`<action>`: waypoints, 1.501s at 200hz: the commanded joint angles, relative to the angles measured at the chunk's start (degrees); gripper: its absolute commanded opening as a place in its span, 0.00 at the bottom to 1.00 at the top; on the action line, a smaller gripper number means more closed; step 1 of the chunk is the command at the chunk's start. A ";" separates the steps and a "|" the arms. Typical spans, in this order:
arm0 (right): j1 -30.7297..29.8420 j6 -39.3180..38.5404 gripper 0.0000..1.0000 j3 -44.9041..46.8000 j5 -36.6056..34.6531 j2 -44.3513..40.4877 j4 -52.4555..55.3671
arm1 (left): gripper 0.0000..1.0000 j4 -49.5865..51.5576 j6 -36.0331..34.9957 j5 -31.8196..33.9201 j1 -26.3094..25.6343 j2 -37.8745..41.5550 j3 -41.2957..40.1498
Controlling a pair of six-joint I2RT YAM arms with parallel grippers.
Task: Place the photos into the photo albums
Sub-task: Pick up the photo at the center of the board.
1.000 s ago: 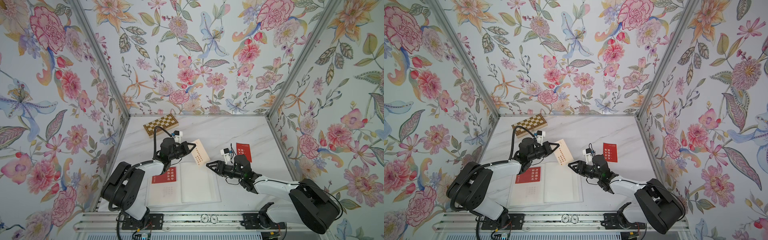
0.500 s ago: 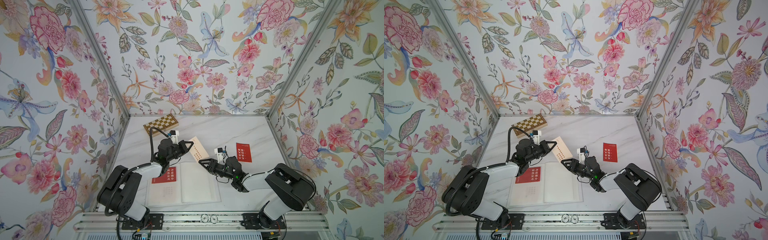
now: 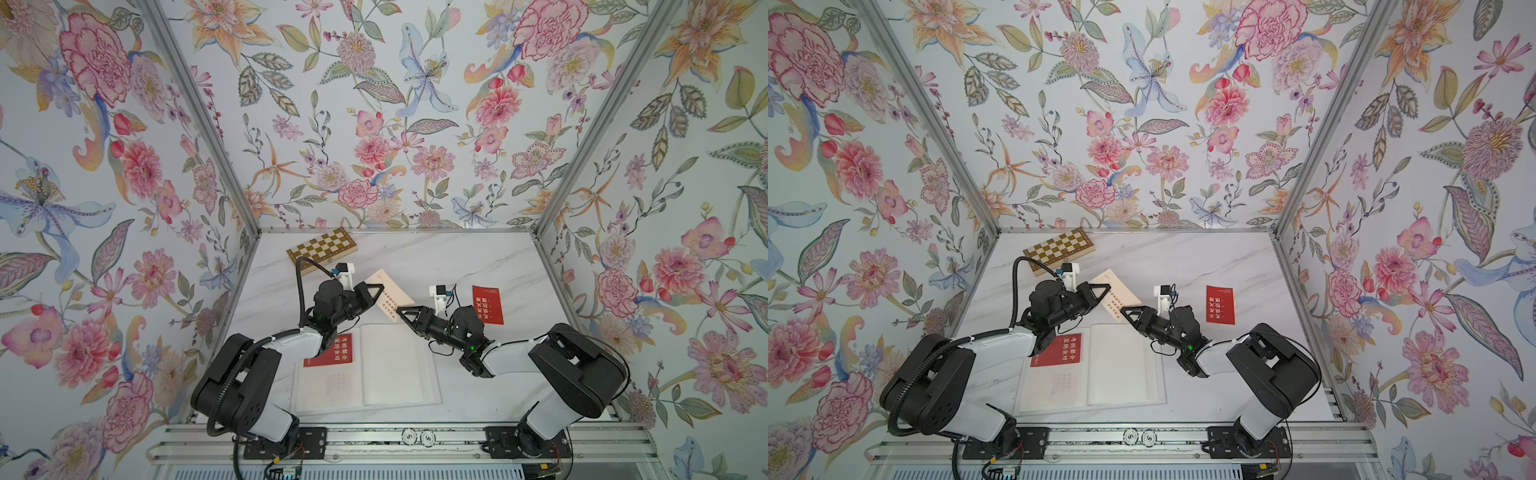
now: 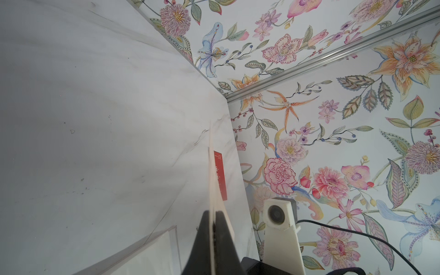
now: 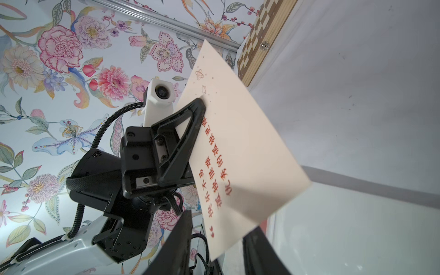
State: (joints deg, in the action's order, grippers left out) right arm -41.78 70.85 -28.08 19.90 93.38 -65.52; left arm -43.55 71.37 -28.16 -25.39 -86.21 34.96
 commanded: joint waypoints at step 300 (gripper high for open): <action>-0.41 12.34 0.21 -7.14 -2.24 17.27 -25.19 | 0.00 -2.72 0.92 3.29 0.78 4.26 -4.91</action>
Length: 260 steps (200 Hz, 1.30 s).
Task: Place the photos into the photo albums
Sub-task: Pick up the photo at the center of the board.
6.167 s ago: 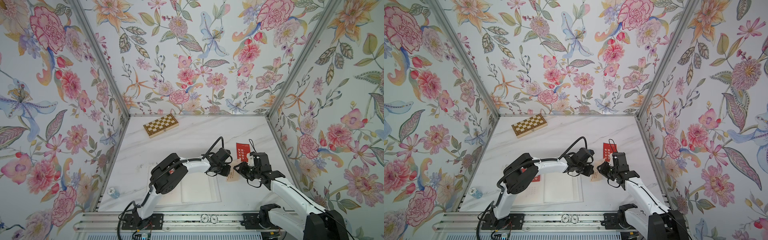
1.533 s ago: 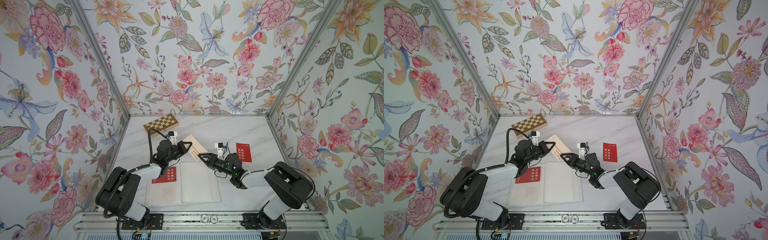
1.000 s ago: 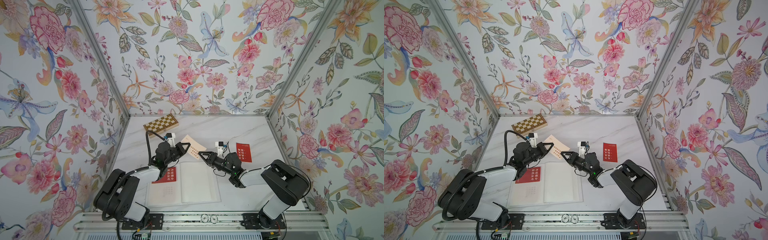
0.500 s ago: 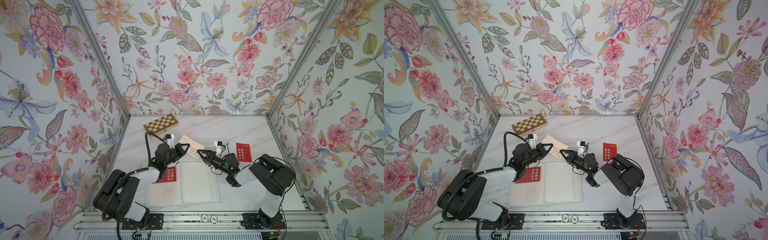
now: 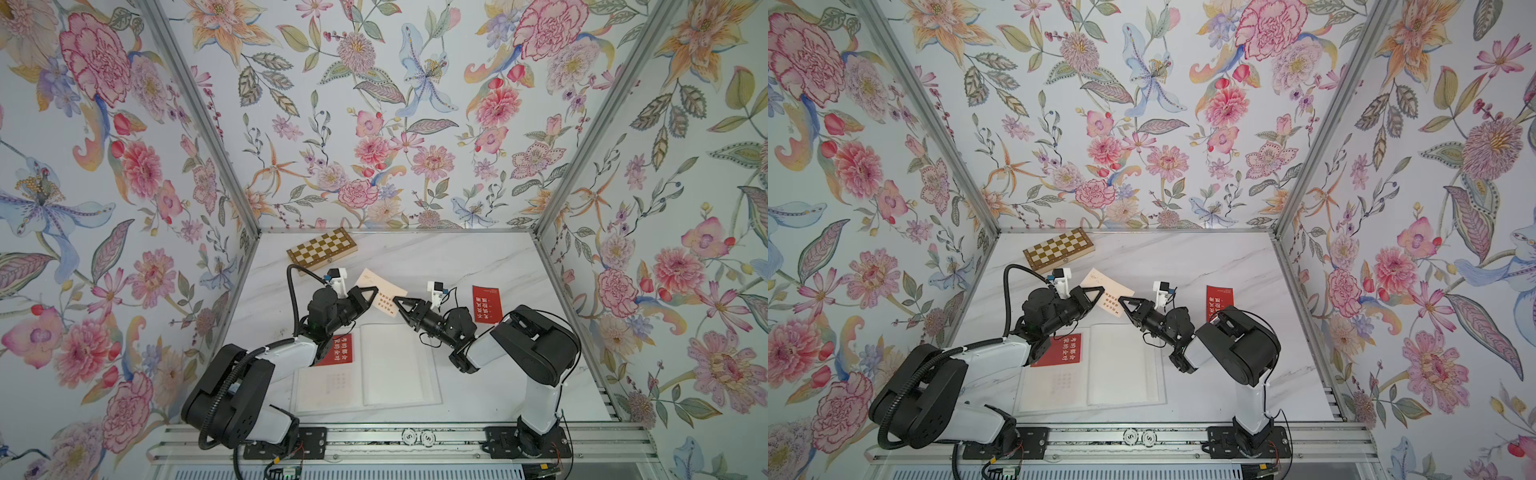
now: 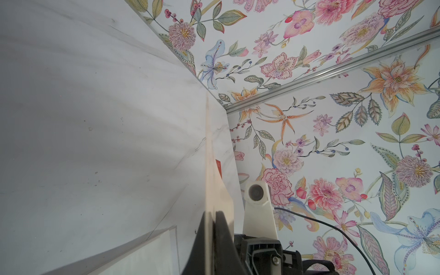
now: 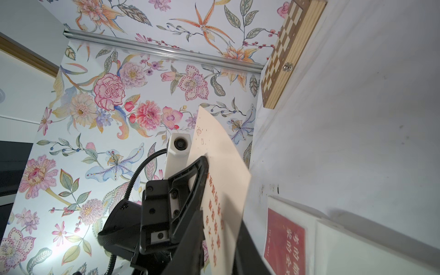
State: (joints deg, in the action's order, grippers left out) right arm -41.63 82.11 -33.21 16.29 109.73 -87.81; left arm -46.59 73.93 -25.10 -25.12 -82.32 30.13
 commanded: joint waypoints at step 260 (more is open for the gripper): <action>-7.58 -28.23 0.00 -8.28 -0.60 -35.78 90.11 | 0.73 73.01 -32.21 21.05 2.26 23.14 3.10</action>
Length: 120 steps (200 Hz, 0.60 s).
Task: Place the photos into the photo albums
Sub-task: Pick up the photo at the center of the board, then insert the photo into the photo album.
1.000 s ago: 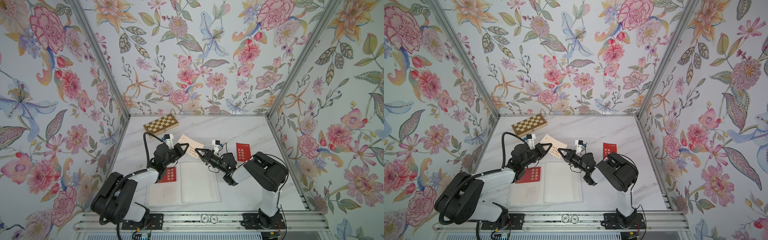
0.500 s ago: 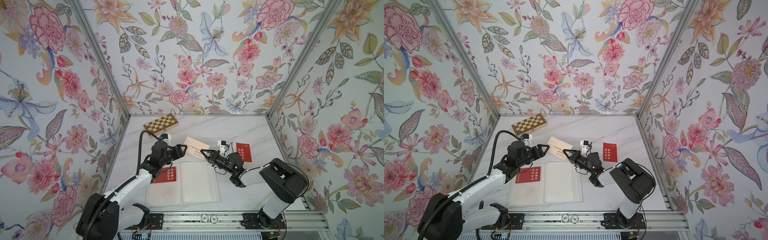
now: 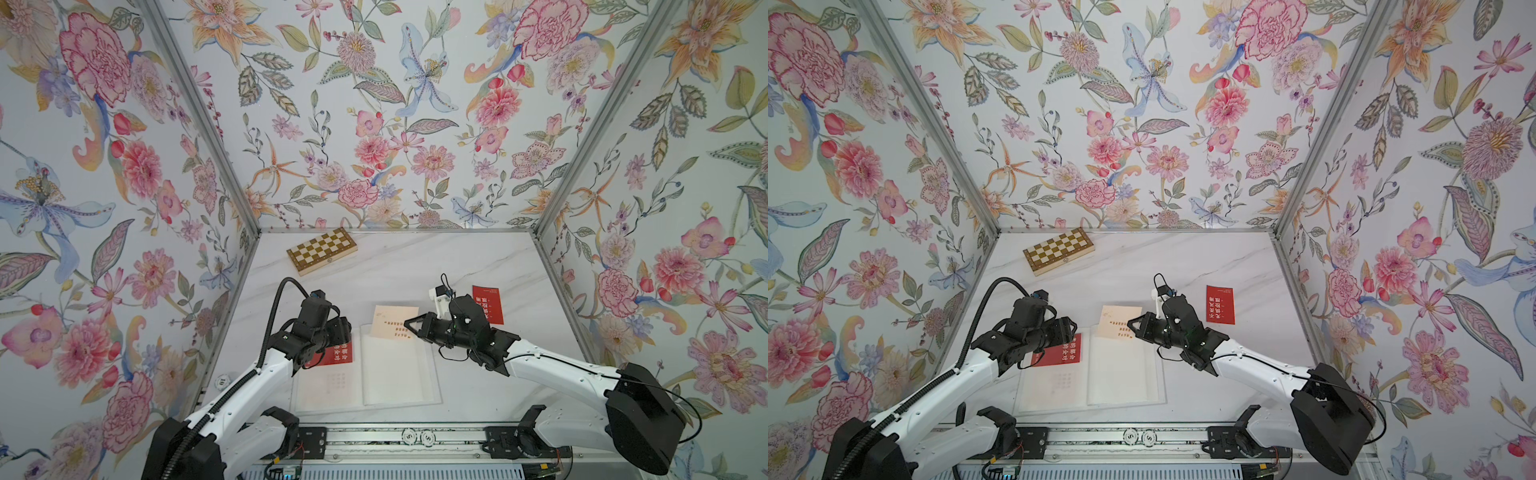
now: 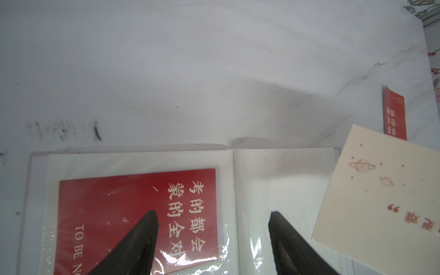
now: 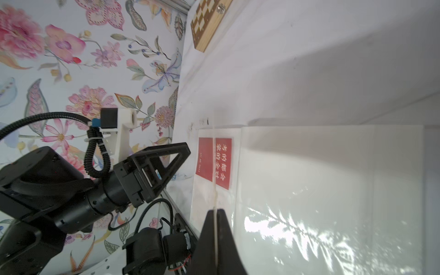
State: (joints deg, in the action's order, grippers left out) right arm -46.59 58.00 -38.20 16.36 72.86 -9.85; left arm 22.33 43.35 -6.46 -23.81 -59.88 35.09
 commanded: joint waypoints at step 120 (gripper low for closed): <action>-13.26 -6.02 0.00 -12.21 -3.35 7.85 22.07 | 0.71 0.24 -2.80 -1.01 8.19 1.80 -9.46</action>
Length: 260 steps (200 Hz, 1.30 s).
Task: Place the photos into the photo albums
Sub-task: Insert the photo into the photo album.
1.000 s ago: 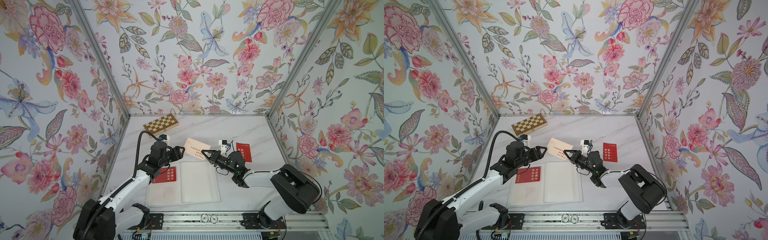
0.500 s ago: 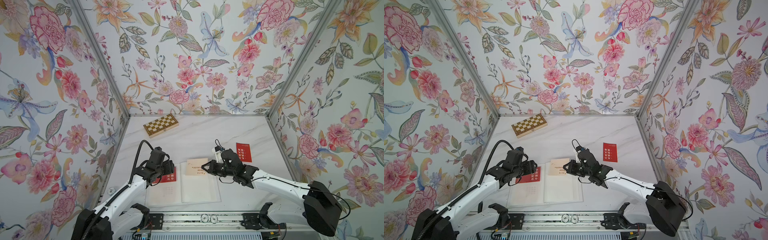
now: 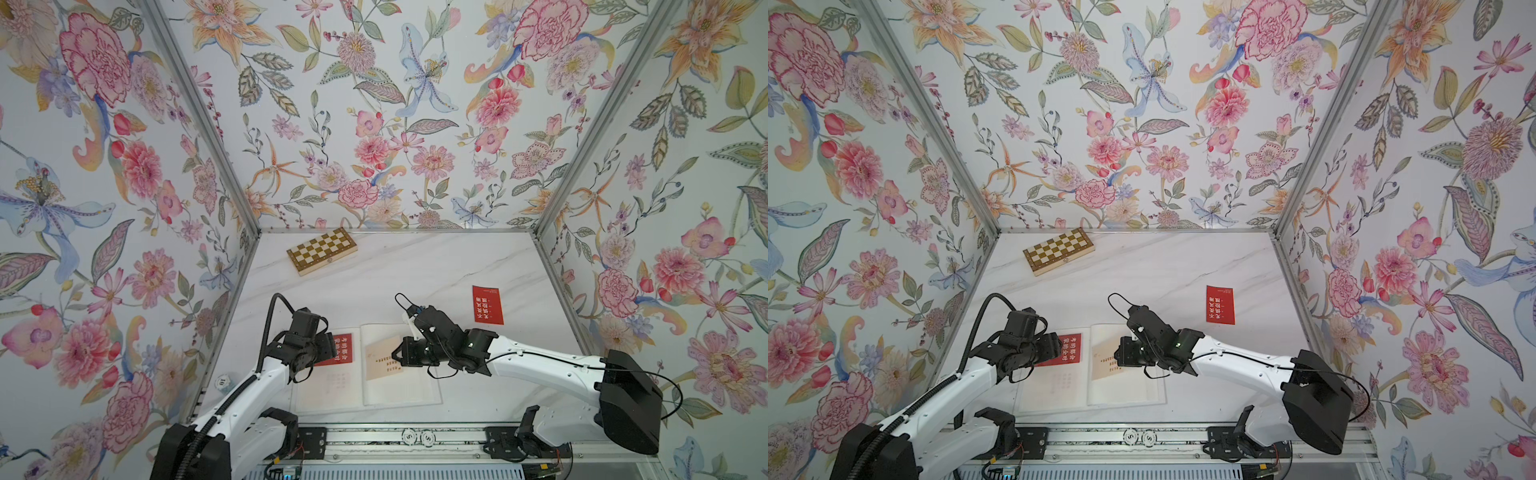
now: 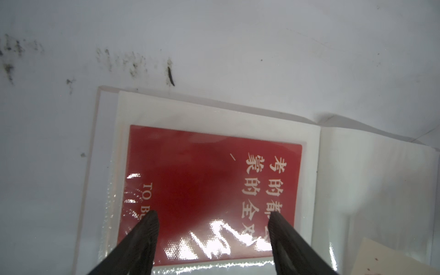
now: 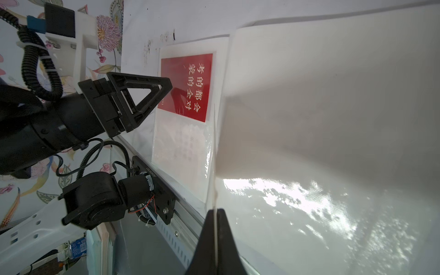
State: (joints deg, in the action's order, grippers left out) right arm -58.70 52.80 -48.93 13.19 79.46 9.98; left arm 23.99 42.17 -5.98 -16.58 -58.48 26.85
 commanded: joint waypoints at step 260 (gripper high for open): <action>-4.89 0.37 0.00 -2.71 0.75 5.04 6.08 | 0.78 -1.90 -5.65 1.17 14.59 2.90 -5.17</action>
State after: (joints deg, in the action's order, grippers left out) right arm -63.05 52.84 -50.54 14.11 84.36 14.00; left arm 21.82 37.32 -6.59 -3.18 -54.48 22.13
